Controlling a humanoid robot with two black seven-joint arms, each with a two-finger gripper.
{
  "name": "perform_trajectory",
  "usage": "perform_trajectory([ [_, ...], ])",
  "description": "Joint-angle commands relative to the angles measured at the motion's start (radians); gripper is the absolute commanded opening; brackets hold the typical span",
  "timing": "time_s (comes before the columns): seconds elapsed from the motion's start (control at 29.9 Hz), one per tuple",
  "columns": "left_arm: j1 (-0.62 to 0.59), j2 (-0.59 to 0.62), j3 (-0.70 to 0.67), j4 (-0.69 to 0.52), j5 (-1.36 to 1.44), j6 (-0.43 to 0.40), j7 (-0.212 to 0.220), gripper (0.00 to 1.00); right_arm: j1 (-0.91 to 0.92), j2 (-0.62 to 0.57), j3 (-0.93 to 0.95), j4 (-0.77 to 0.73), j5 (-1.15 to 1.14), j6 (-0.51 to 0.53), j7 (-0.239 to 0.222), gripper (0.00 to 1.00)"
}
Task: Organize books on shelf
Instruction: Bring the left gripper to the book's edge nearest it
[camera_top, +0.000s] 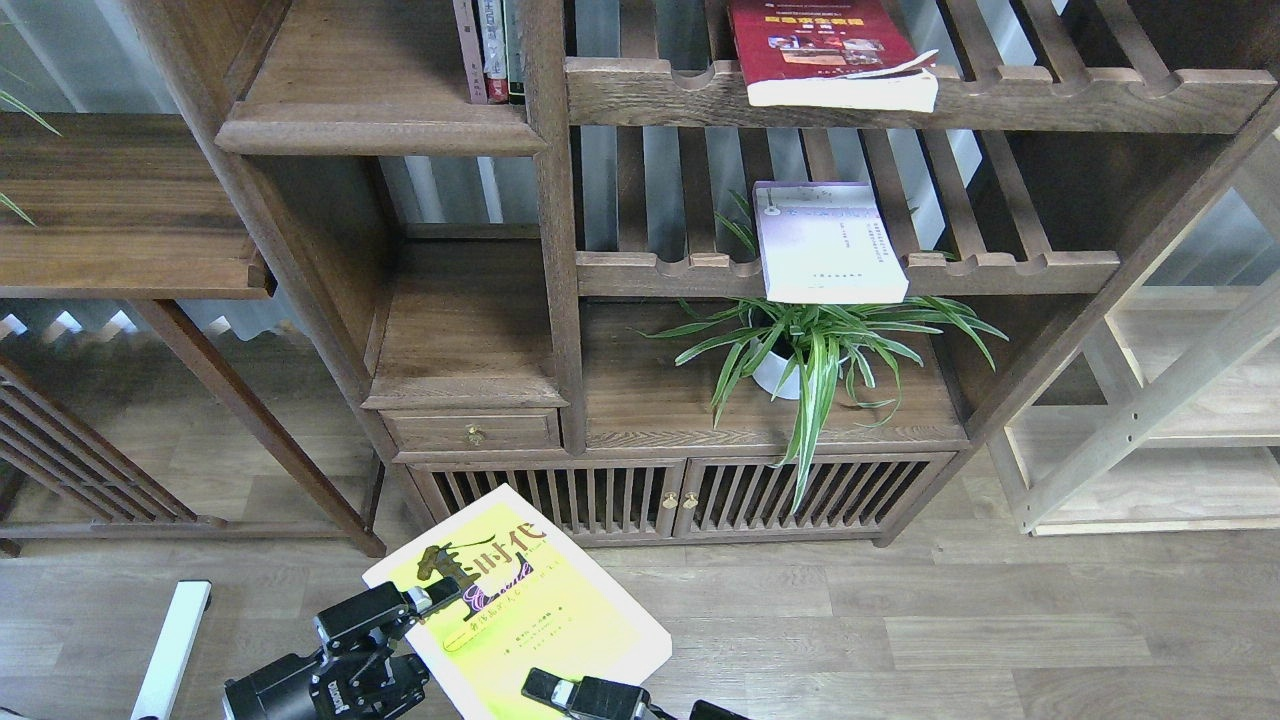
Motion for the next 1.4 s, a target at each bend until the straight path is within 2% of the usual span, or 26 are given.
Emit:
perform_trajectory([
  [0.0,0.002,-0.008,-0.026,0.022,0.019,0.0,0.0,0.84,0.001,0.0,0.001,0.0,0.0,0.0,0.001,0.15],
  [0.13,0.003,-0.015,-0.046,0.031,0.034,0.0,0.0,0.85,0.001,0.0,0.001,0.0,0.0,0.0,0.001,0.15],
  [0.37,0.008,-0.063,-0.041,0.03,0.036,0.0,0.0,0.77,0.006,0.0,0.002,0.0,0.002,0.0,0.001,0.16],
  [1.04,0.025,-0.052,0.003,0.019,-0.074,0.0,0.0,0.46,0.044,0.0,0.007,-0.003,0.011,0.0,0.004,0.16],
  [1.37,0.016,-0.051,0.017,0.016,-0.098,0.0,0.0,0.42,0.058,0.0,0.002,-0.025,0.011,0.0,0.004,0.16],
])
